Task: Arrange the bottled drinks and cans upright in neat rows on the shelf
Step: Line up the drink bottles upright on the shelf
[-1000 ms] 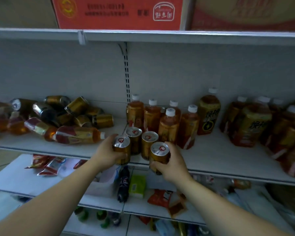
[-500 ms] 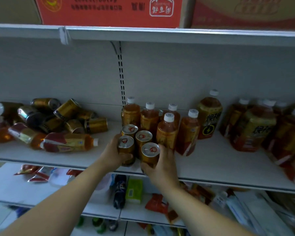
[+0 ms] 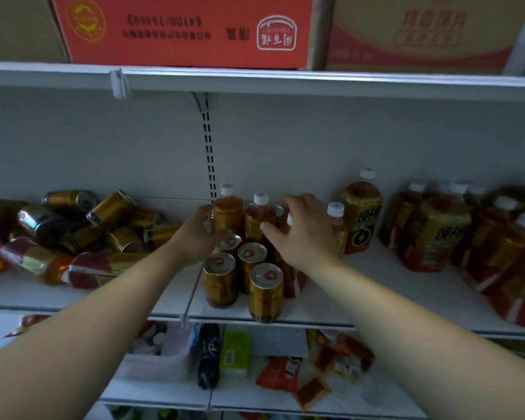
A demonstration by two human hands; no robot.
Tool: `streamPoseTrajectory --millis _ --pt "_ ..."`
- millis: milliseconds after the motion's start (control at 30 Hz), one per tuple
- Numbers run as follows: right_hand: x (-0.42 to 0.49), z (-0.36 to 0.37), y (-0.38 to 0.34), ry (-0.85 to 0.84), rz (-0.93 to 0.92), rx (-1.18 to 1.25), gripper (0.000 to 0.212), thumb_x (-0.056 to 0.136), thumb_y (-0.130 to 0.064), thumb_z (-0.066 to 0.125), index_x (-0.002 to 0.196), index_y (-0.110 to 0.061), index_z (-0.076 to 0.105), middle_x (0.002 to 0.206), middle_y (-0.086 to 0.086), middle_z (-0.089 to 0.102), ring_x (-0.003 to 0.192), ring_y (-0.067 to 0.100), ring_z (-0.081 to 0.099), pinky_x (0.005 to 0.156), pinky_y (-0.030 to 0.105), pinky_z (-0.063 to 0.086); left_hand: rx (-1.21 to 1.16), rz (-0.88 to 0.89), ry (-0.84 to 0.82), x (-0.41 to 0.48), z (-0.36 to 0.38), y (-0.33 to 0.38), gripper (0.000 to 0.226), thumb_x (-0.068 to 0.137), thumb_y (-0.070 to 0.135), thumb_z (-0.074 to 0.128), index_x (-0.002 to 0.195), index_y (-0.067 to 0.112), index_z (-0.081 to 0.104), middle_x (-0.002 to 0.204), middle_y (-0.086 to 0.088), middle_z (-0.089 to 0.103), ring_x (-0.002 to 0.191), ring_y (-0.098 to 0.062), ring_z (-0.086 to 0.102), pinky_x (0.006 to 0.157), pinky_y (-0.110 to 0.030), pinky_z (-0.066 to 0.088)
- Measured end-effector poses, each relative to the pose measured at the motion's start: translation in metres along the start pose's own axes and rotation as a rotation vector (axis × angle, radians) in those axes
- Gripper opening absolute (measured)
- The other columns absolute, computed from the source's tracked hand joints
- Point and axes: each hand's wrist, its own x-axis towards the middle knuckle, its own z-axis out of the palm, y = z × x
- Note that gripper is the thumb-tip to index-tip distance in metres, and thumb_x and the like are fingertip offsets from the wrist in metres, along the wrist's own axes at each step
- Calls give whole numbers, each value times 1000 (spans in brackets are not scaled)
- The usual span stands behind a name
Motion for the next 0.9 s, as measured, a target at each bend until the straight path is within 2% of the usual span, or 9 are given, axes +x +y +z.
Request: streamPoseTrajectory --millis 200,267,333,433,533,667,733,800,900 --pt "71 -6 -5 -399 53 -138 76 85 -54 61 146 -17 32 145 8 41 128 28 42 97 39 41 -41 41 -11 34 7 20 58 87 6 63 137 9 33 109 2 50 109 -20 49 86 -25 44" --pt "90 -1 -4 -525 65 -143 77 85 -52 63 145 -13 33 143 10 43 125 28 46 94 37 42 -22 44 26 46 10 18 67 83 6 67 140 9 32 123 -5 53 116 -27 53 86 -23 41" --pt "105 6 -1 -635 73 -134 64 86 -46 65 136 -11 44 131 11 53 112 27 54 84 35 43 -28 48 48 57 14 13 78 79 7 72 144 10 28 128 -8 53 105 -20 58 78 -18 43" --pt "122 20 8 -715 51 -124 46 87 -42 66 116 -7 56 111 11 60 94 26 58 75 34 45 -57 45 57 71 20 4 78 75 6 75 140 13 32 113 1 49 82 -1 53 71 -11 43" --pt "127 30 18 -656 34 -211 50 90 -49 57 122 -12 51 120 9 57 108 28 54 99 48 39 -36 1 -12 76 25 0 59 74 11 75 120 25 42 111 2 51 105 -14 51 89 -24 45" --pt "122 31 25 -576 -28 -228 48 94 -53 46 125 -16 46 125 6 55 114 28 51 106 54 28 -89 -33 73 81 29 -6 61 80 3 69 131 13 36 114 -5 53 103 -23 55 92 -43 49" --pt "120 26 24 -494 -13 -88 44 95 -50 46 121 -15 46 117 6 56 109 26 54 102 49 35 -210 -15 117 80 28 -8 47 82 -2 65 121 15 43 110 -6 55 95 -21 58 81 -34 53" --pt "119 17 19 -377 3 127 39 95 -45 50 119 -14 47 105 2 54 98 21 55 83 35 44 -403 -4 158 79 22 -6 41 83 -8 60 109 20 45 110 -8 56 90 -20 59 74 -32 53" --pt "117 -2 3 -205 -17 418 32 97 -33 53 122 -14 47 100 -7 52 88 8 51 62 13 36 -440 117 279 74 0 4 47 81 -2 66 117 20 44 101 5 58 93 -18 61 81 -35 53"
